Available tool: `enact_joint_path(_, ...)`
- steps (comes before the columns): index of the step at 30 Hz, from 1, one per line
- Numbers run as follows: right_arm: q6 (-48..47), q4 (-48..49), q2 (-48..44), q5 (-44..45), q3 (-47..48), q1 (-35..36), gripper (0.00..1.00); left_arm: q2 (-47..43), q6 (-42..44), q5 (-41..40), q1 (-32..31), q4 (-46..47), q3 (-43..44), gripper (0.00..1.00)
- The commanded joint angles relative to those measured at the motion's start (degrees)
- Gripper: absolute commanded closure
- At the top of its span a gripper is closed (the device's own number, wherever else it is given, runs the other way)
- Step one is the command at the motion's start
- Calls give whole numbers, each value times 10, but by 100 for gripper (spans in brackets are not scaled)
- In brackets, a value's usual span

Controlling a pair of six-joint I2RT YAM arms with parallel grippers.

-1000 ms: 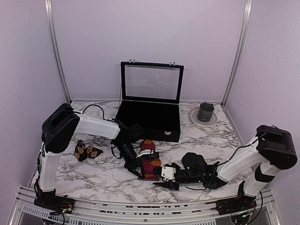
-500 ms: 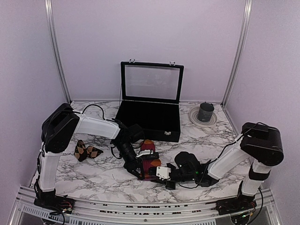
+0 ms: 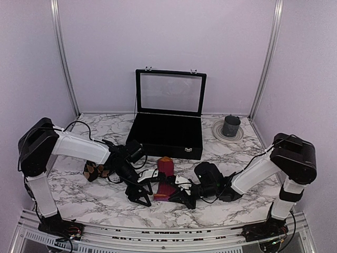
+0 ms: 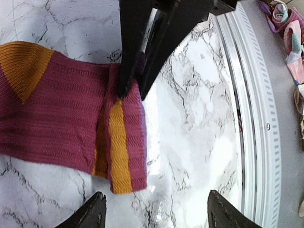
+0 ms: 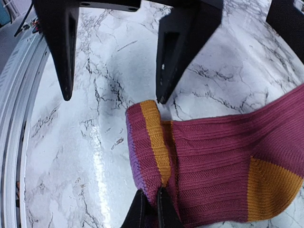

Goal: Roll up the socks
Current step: Roll the sock at the center of the board.

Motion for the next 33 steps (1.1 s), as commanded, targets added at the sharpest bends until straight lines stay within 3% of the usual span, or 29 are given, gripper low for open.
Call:
enact_joint_path(1, 113, -94, 23, -65, 18, -24, 100, -45, 23, -16, 0, 80, -26, 27)
enact_joint_path(6, 222, -145, 61, -147, 60, -69, 100, -63, 44, -4, -8, 101, -43, 32)
enact_joint_path(14, 335, -158, 130, -230, 77, -117, 100, -60, 96, -61, -49, 147, -64, 44)
enact_joint_path(23, 365, -151, 161, -242, 68, -117, 100, -40, 112, -121, -69, 235, -66, 57)
enact_joint_path(33, 384, -138, 159, -252, 65, -119, 100, -8, 133, -153, -81, 228, -72, 66)
